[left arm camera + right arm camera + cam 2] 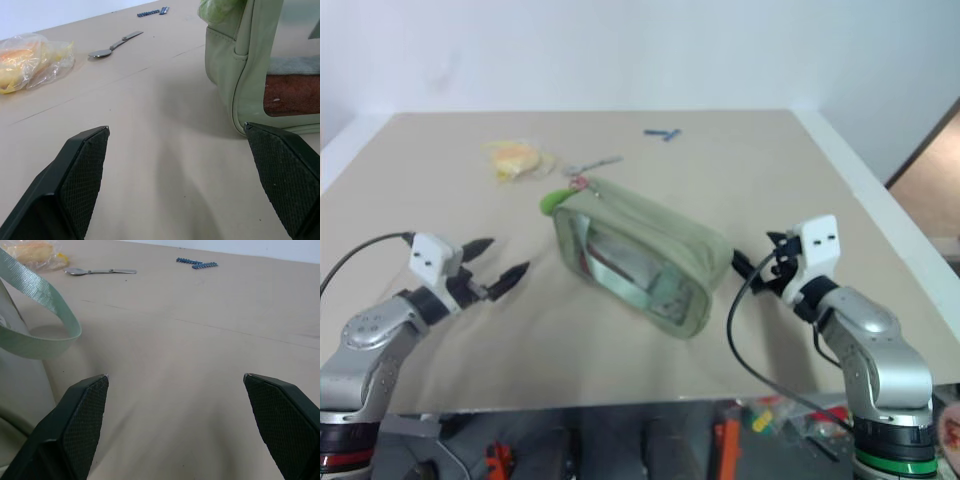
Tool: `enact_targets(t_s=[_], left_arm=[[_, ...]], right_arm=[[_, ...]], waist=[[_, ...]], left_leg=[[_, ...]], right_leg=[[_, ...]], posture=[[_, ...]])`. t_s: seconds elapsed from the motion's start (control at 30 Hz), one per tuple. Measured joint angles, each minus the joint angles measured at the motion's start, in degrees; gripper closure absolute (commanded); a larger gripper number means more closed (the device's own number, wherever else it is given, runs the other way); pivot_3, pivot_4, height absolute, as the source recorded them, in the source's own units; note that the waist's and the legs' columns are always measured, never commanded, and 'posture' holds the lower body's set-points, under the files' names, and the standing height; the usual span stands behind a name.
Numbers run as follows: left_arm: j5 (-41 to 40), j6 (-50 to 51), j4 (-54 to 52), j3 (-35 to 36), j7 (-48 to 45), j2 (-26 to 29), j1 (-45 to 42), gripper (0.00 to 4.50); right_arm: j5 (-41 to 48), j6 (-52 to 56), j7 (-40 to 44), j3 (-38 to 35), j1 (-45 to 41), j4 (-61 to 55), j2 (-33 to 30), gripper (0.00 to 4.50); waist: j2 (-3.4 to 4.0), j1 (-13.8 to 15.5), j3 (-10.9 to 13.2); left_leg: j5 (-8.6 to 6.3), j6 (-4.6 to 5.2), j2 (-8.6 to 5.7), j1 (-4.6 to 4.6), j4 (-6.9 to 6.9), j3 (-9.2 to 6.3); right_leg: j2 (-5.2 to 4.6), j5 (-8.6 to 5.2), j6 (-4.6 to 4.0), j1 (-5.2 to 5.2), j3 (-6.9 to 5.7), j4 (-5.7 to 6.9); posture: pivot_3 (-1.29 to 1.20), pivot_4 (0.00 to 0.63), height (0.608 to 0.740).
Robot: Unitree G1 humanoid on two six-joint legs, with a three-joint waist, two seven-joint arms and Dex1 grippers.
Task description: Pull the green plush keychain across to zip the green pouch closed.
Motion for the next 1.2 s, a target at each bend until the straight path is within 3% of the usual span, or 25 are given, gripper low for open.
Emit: enact_targets(t_s=[0.87,1.2], left_arm=[[-5.99,1.41,-0.37,-0.14,-6.05,0.25,-1.59,0.04],[-22.57,15.65,-11.94,-0.53,-17.96,11.68,-8.09,0.04]], right_arm=[[-1.71,-2.50,-2.94,-0.18,1.28,0.20,1.71,0.02],[-1.97,-2.42,-3.96,-0.38,0.07,0.21,1.79,0.02]], waist=[[0.00,-0.02,0.00],[0.00,-0.12,0.01]], left_leg=[[0.00,0.00,0.00,0.02,0.01,0.04],[0.00,0.00,0.02,-0.02,0.01,0.08]], right_leg=[[0.02,0.01,0.02,-0.01,0.08,0.00],[0.06,0.01,0.02,-0.06,0.14,0.00]], posture=[[0.00,0.150,0.740],[0.00,0.150,0.740]])
